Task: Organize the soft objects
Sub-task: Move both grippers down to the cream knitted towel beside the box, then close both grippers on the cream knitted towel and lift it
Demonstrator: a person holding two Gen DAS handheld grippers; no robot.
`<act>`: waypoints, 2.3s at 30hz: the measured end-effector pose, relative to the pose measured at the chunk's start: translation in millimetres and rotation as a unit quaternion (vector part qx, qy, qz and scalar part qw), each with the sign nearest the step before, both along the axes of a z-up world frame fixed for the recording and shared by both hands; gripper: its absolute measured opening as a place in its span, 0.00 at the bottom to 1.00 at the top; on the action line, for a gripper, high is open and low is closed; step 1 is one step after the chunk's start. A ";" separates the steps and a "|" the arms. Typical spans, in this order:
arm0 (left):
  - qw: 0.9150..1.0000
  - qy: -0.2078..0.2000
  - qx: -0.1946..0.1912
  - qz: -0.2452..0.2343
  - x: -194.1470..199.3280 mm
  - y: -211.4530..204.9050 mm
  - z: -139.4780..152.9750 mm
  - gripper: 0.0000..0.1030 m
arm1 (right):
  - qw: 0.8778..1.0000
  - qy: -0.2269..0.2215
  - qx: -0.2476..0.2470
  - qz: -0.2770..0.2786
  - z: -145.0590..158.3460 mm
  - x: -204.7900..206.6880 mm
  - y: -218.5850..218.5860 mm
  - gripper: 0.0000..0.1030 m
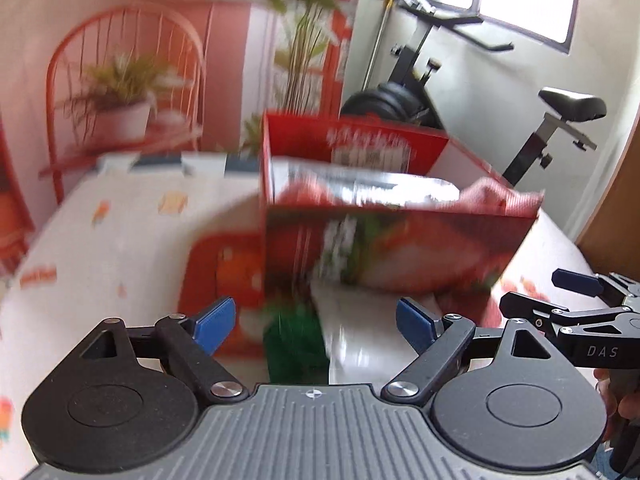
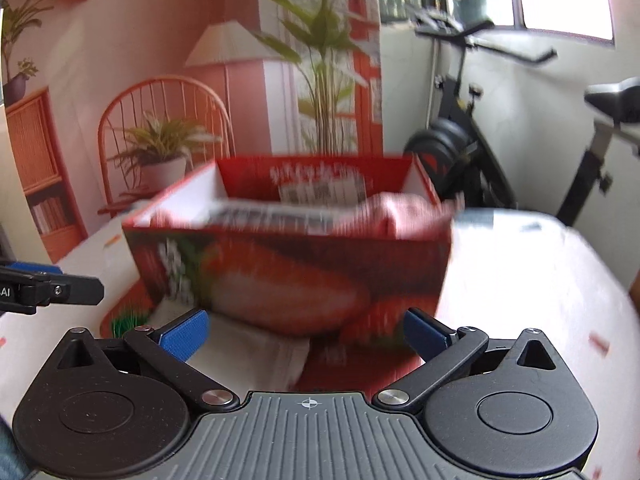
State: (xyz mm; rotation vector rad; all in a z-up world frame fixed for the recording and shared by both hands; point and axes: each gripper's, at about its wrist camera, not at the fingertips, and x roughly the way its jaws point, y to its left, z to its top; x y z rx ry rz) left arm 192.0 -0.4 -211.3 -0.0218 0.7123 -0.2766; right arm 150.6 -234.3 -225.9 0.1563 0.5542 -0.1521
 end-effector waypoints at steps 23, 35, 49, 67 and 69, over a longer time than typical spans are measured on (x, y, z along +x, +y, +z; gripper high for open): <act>0.994 0.102 -0.027 0.019 -13.5 3.9 -68.4 0.52 | 0.994 0.072 0.048 -0.060 -70.5 -45.4 -20.8 0.51; 0.992 0.114 -0.043 0.021 -15.6 4.3 -70.4 0.36 | 0.990 0.097 0.085 -0.049 -69.8 -29.1 -18.9 0.28; 0.995 0.084 -0.043 0.033 -23.1 6.9 -57.6 0.16 | 0.988 0.097 0.116 -0.041 -60.3 -32.1 -11.3 0.19; 0.999 -0.014 -0.030 0.024 -35.7 0.3 -11.8 0.14 | 0.995 0.025 0.094 -0.023 -15.4 -37.1 -6.1 0.19; 0.999 -0.027 -0.028 0.022 -36.5 -0.5 -5.5 0.14 | 0.996 0.017 0.090 -0.020 -8.6 -35.5 -6.3 0.19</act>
